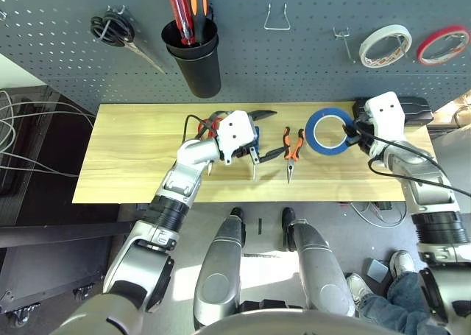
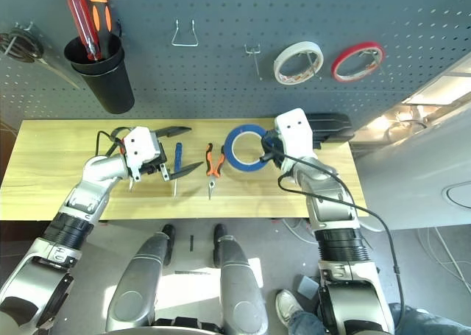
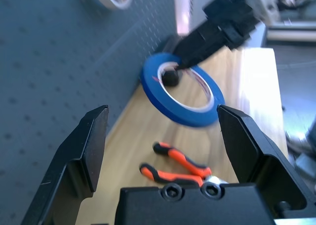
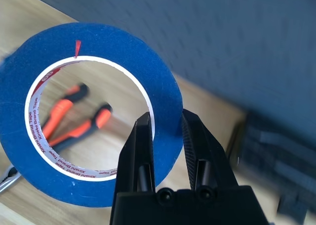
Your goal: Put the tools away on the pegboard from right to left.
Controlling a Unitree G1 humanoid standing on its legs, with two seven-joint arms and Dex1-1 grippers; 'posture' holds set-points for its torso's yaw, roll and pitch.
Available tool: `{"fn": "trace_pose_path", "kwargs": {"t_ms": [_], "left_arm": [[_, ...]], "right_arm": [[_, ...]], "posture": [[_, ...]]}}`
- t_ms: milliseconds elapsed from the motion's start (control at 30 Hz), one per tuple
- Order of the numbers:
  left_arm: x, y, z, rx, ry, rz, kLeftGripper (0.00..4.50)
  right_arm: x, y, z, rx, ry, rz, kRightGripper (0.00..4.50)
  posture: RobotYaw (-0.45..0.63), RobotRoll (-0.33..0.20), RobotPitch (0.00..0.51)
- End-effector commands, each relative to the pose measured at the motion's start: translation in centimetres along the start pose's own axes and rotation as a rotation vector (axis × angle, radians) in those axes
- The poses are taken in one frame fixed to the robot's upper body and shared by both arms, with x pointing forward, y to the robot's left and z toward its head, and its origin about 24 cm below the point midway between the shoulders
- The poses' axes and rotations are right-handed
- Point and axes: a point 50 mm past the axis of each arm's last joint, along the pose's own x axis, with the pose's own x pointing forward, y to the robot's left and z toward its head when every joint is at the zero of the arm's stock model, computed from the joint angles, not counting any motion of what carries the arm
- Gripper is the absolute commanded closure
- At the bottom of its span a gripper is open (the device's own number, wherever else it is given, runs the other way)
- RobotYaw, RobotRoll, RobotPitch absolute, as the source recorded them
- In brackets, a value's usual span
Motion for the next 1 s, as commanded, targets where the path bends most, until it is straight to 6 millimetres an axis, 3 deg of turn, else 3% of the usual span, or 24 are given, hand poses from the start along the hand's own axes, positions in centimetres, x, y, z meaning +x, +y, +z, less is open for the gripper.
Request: {"fn": "trace_pose_path", "kwargs": {"t_ms": [33, 567, 1000], "left_arm": [[0.1, 0.3, 1.0, 0.009, -0.084, 0.054, 0.0], [0.7, 2.7, 3.2, 0.058, -0.209, 0.153, 0.0], [0.9, 2.6, 3.0, 0.067, -0.196, 0.138, 0.0]], "right_arm": [[-1.1, 0.6, 2.0, -0.186, -0.167, 0.043, 3.79], [-2.7, -2.4, 6.9, -0.361, -0.561, -0.225, 3.79], [-0.7, -4.8, 6.1, -0.238, -0.489, -0.373, 3.79]], "posture": [[0.06, 0.0, 0.387], [0.04, 0.0, 0.367], [0.06, 0.0, 0.362]]}}
